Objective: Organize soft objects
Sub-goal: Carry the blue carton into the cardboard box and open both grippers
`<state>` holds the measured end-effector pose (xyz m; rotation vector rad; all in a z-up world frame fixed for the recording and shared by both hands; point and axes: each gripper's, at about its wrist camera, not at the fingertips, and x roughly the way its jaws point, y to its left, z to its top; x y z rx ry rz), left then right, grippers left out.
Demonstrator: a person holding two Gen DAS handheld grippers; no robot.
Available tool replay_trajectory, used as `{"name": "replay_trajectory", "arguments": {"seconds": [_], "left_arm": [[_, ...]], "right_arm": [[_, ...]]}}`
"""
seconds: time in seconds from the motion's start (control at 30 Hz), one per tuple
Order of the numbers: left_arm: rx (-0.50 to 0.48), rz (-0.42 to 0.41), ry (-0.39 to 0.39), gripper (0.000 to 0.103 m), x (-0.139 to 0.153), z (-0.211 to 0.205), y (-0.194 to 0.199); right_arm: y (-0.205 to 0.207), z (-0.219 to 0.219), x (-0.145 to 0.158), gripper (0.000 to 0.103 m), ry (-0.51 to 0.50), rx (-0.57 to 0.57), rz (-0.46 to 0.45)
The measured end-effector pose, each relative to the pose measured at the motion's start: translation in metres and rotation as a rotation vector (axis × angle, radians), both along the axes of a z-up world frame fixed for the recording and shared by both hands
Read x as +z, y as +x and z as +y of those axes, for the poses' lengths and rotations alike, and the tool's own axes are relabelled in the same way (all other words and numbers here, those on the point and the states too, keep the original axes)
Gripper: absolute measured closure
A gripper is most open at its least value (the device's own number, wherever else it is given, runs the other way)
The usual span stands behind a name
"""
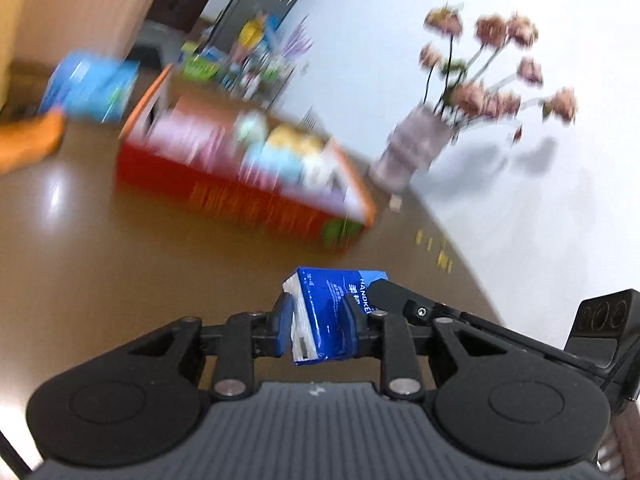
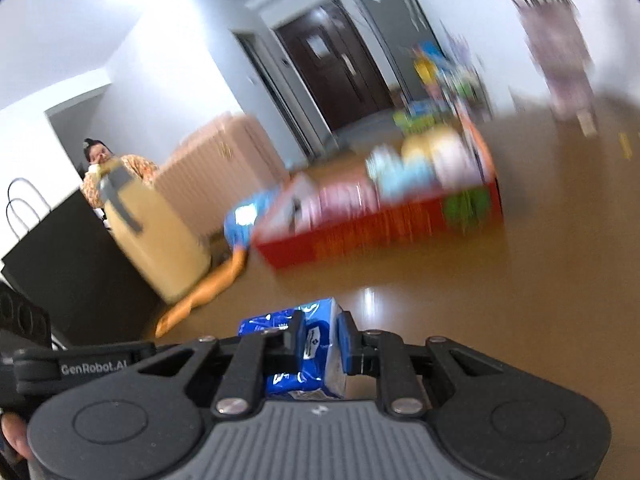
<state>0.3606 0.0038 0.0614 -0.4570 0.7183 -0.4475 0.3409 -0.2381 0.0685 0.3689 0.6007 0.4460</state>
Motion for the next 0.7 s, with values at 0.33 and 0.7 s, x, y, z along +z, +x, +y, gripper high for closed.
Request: {"name": "replay_trajectory", "arguments": {"seconds": [0.33, 0.7], "left_arm": [[0.084, 0.077, -0.004, 0.077, 0.001, -0.001, 0.201], [0.089, 0.176, 0.166, 0.077, -0.067, -0.005, 0.253]], "right_arm": [[0.229, 0.033, 0.028, 0.086, -0.188, 0.028, 0.051], [0.323, 0.066, -0.062, 0.086, -0.245, 0.130, 0.231]]}}
